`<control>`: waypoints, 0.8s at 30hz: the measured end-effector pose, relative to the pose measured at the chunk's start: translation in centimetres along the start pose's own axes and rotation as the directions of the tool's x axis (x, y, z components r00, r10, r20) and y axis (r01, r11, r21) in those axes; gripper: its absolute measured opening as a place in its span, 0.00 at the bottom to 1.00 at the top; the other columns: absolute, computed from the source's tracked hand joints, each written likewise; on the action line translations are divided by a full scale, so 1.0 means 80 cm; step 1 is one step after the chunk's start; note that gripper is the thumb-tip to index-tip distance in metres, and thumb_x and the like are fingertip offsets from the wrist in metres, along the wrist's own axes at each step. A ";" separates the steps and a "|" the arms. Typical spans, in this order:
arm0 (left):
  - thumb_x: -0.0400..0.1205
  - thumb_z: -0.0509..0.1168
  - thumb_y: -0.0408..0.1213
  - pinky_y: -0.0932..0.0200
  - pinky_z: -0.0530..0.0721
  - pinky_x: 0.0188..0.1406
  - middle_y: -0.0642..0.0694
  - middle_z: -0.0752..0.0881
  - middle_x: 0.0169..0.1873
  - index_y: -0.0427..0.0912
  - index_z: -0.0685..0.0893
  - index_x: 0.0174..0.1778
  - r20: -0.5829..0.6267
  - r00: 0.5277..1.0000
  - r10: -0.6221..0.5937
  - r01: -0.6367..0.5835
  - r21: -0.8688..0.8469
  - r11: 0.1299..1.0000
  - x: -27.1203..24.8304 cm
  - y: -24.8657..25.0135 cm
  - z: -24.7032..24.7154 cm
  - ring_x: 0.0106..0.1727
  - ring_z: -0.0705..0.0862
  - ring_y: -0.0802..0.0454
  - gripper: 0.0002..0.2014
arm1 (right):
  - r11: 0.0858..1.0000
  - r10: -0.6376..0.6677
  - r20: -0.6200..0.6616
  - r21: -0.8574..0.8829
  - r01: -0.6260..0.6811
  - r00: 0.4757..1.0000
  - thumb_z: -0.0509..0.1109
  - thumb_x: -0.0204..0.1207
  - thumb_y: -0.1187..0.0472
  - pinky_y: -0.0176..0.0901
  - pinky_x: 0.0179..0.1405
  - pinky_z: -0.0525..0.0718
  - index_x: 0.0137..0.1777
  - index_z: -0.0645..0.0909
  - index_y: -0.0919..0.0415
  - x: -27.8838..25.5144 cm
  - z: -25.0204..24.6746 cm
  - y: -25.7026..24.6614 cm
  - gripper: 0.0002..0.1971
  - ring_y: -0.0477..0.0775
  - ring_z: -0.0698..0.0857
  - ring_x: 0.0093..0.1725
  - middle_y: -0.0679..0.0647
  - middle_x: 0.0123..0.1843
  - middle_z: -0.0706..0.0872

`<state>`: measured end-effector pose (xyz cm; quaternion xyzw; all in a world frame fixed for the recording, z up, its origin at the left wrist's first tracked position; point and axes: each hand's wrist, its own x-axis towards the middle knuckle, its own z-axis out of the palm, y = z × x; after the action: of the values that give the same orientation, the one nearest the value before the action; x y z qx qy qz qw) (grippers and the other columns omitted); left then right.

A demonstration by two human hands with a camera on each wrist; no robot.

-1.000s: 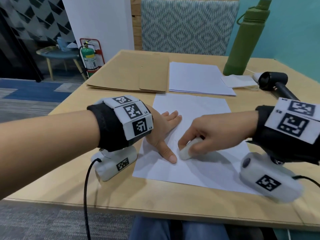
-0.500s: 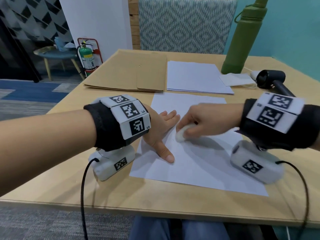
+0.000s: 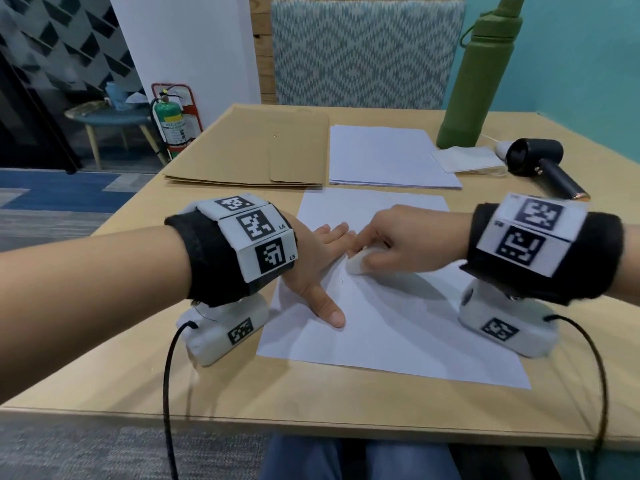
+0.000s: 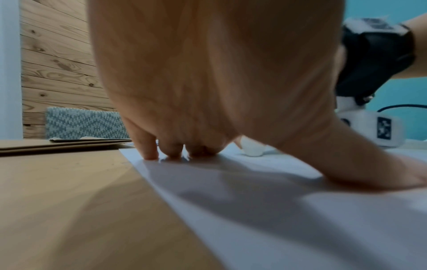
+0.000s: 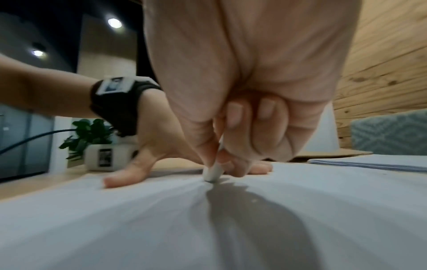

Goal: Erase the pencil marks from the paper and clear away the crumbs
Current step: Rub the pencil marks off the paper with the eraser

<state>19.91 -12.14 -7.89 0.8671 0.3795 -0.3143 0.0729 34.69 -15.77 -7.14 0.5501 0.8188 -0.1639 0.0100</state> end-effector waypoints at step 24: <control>0.74 0.72 0.52 0.55 0.62 0.76 0.56 0.60 0.78 0.56 0.45 0.81 -0.092 0.976 0.199 -0.218 -0.296 0.930 0.010 0.006 -0.007 0.79 0.62 0.53 0.49 | 0.971 0.159 0.087 0.165 -0.171 0.983 0.67 0.76 0.50 0.29 0.23 0.74 0.46 0.85 0.58 -0.014 -0.019 0.015 0.12 0.44 0.77 0.22 0.45 0.30 0.85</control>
<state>20.90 -11.79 -7.97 0.8900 0.3313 -0.2162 0.2268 36.45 -15.93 -5.82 0.6087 0.7522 -0.2524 0.0061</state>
